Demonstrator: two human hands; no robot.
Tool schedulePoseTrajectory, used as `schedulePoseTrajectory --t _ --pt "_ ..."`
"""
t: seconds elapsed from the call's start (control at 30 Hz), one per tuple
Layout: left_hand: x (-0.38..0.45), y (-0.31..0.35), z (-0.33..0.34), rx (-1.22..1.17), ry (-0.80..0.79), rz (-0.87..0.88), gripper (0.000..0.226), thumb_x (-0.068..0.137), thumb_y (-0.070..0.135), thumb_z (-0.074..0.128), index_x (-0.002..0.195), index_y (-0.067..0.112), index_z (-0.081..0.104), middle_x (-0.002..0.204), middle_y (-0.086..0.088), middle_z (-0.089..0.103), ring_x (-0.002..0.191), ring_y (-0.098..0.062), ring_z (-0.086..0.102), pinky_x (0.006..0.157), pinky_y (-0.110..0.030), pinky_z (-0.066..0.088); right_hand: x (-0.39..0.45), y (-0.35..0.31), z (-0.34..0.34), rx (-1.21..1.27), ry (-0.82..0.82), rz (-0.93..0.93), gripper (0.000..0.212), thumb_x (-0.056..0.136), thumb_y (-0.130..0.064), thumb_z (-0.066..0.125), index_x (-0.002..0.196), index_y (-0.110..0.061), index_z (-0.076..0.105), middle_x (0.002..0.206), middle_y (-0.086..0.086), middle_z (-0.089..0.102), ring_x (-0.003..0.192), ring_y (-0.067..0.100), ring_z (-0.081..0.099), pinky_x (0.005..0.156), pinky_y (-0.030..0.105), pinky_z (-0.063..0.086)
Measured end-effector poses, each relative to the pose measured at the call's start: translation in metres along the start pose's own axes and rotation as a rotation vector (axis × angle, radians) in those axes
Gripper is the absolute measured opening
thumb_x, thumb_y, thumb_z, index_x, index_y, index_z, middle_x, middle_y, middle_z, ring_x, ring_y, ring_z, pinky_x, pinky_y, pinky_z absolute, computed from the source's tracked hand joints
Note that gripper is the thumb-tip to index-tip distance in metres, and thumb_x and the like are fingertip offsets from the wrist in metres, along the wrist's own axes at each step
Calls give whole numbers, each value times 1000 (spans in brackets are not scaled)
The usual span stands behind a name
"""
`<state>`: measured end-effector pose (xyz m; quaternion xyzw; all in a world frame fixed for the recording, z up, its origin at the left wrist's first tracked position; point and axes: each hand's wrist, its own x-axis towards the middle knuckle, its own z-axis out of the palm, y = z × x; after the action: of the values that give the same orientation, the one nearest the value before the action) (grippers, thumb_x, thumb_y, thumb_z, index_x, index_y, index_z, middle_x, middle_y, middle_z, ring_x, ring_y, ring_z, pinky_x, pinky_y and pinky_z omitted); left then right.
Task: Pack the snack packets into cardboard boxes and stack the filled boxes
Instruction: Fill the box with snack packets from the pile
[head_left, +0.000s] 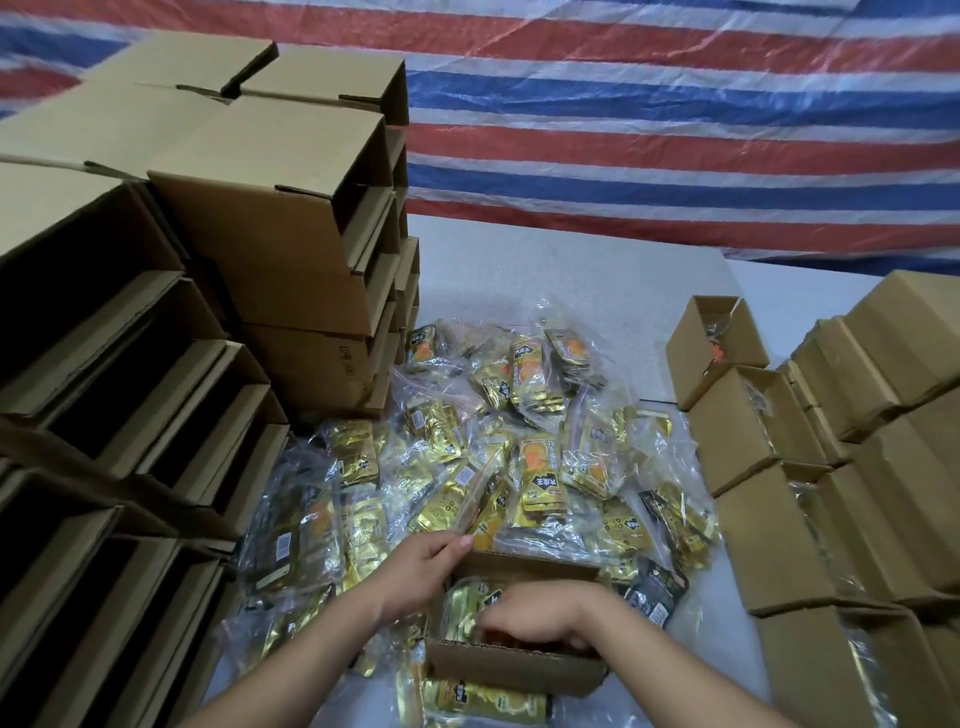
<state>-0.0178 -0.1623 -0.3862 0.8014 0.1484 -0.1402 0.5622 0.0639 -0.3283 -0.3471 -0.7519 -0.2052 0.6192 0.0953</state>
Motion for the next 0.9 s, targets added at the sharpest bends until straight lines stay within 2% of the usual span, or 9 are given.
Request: schedulePoseTrajectory --t 0.07,0.2,0.33,0.43,0.57,0.67,0.73,0.8,0.9 --pt "1 -1 1 -1 -10 8 38 104 41 45 74 31 65 64 22 62 58 7 52 57 -9 37 -7 4 -7 86 60 -55 27 99 -34 43 90 -18 62 87 1 65 58 6 58 51 18 44" --pt "2 -8 3 9 5 -6 38 102 46 45 82 25 69 68 11 62 62 0 52 60 -17 40 -6 7 -9 -11 103 -78 28 99 -27 39 99 -14 64 93 4 62 72 17 53 65 31 42" --pt "1 -10 3 -3 27 -22 37 102 45 46 77 29 69 64 16 63 59 5 52 59 -14 41 -1 4 5 -57 81 -67 38 99 -20 37 114 -1 67 97 2 63 70 9 53 60 24 39" --pt "0 -10 2 -4 33 -28 36 103 43 45 79 32 70 70 14 66 63 4 54 61 -14 42 -8 2 0 -112 106 -109 36 98 -19 36 109 1 64 95 7 59 69 15 48 60 29 37" --pt "1 -10 3 -2 24 -38 36 103 44 46 82 31 72 73 7 66 67 -5 55 64 -21 44 -26 2 -9 -124 244 -206 34 99 -23 39 109 -10 68 87 8 66 68 19 55 61 31 44" --pt "-1 -7 3 -26 1 -37 36 103 43 46 81 36 73 75 8 70 67 -2 58 63 -17 46 -43 -2 -11 101 389 -364 21 99 -23 51 102 -31 70 87 -4 71 66 17 66 60 34 53" --pt "-1 -4 1 -13 4 -48 35 103 42 46 82 35 72 77 10 71 66 0 59 63 -16 45 -50 -3 -20 56 540 -426 17 97 -27 55 107 -33 67 97 -6 71 77 10 68 70 30 58" --pt "-2 1 0 6 7 -48 35 104 41 45 80 35 69 69 23 67 62 7 56 59 -13 41 -52 -1 -33 -148 697 -425 33 96 -33 56 129 -29 60 125 -9 63 108 7 61 97 32 52" --pt "-4 6 0 30 5 -56 35 104 42 44 78 34 66 63 29 62 57 10 53 55 -12 37 -48 1 -47 -368 672 -323 52 95 -40 57 143 -25 48 143 -5 53 128 15 51 108 34 42"
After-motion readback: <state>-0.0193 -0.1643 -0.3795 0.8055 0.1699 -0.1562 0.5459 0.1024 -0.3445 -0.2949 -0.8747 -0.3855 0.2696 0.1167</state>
